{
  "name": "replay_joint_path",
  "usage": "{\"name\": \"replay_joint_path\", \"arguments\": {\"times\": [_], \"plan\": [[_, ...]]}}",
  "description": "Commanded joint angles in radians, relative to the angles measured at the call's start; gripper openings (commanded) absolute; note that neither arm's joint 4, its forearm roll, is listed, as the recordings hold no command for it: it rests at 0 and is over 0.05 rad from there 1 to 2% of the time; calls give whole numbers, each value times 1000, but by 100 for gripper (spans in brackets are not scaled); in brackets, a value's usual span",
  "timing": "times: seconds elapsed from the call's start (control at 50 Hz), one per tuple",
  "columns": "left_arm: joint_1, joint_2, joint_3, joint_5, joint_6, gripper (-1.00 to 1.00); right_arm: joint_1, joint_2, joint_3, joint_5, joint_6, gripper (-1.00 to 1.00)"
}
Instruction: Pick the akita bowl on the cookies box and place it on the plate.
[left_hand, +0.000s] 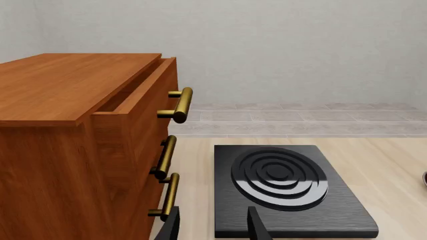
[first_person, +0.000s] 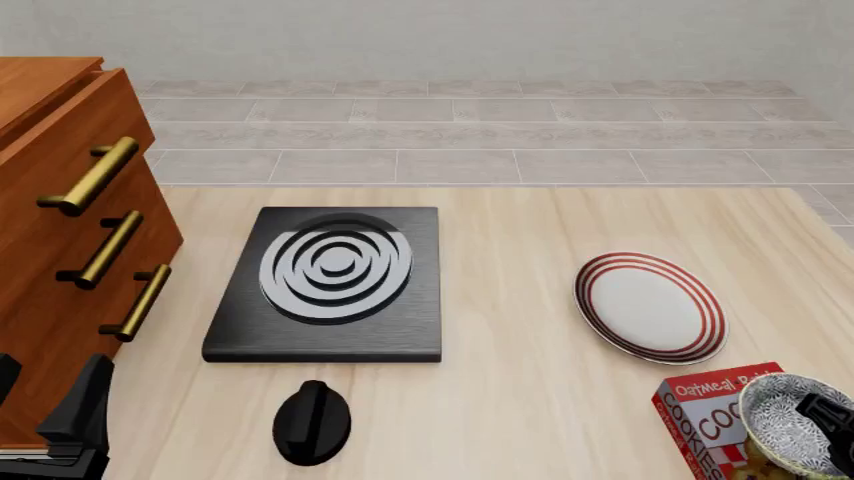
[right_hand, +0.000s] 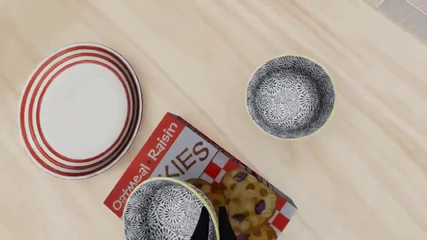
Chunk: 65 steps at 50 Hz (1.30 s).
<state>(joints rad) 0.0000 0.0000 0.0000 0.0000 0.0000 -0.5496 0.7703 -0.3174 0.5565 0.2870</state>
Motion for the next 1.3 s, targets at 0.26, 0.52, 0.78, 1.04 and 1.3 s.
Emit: {"name": "replay_joint_path", "arguments": {"times": [0.26, 0.52, 0.78, 1.04, 1.3], "plan": [[0, 0, 0, 0, 0, 100, 191, -134, -91, 91, 165, -100], [0, 0, 0, 0, 0, 100, 289, -74, -89, -36, 278, -100], [0, 0, 0, 0, 0, 100, 349, 139, -118, -273, 343, -100], [0, 0, 0, 0, 0, 100, 390, 316, -206, -385, 384, -100], [0, 0, 0, 0, 0, 100, 436, 412, -248, -456, 438, -100]]}}
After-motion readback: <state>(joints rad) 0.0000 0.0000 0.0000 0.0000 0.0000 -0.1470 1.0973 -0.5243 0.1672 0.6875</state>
